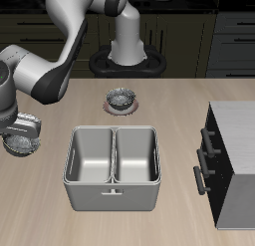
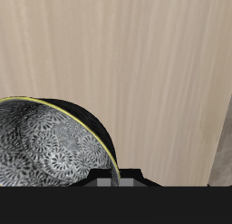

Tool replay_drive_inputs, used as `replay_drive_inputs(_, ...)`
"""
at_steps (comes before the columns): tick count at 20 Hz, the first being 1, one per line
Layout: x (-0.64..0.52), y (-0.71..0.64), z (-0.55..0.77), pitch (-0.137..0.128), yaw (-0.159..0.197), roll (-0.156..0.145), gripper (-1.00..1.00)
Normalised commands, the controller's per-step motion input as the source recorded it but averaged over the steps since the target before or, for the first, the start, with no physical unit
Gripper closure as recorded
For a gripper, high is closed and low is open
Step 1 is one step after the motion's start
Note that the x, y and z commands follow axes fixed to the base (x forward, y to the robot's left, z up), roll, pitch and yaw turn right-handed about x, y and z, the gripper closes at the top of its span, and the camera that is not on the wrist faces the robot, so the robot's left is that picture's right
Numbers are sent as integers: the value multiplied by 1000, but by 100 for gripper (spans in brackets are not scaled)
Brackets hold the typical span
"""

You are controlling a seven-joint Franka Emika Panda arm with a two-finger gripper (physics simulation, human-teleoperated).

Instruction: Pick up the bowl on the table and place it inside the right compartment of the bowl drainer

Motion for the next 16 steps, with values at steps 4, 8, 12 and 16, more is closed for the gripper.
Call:
replay_drive_inputs(4, -198, 99, 462, -67, -5, 7, 100)
replay_drive_inputs(8, -278, 201, 587, -78, 0, 17, 100)
replay_drive_inputs(12, -168, 186, 335, -71, 54, 36, 100)
replay_drive_inputs(16, -77, 77, 265, -24, -17, 11, 100)
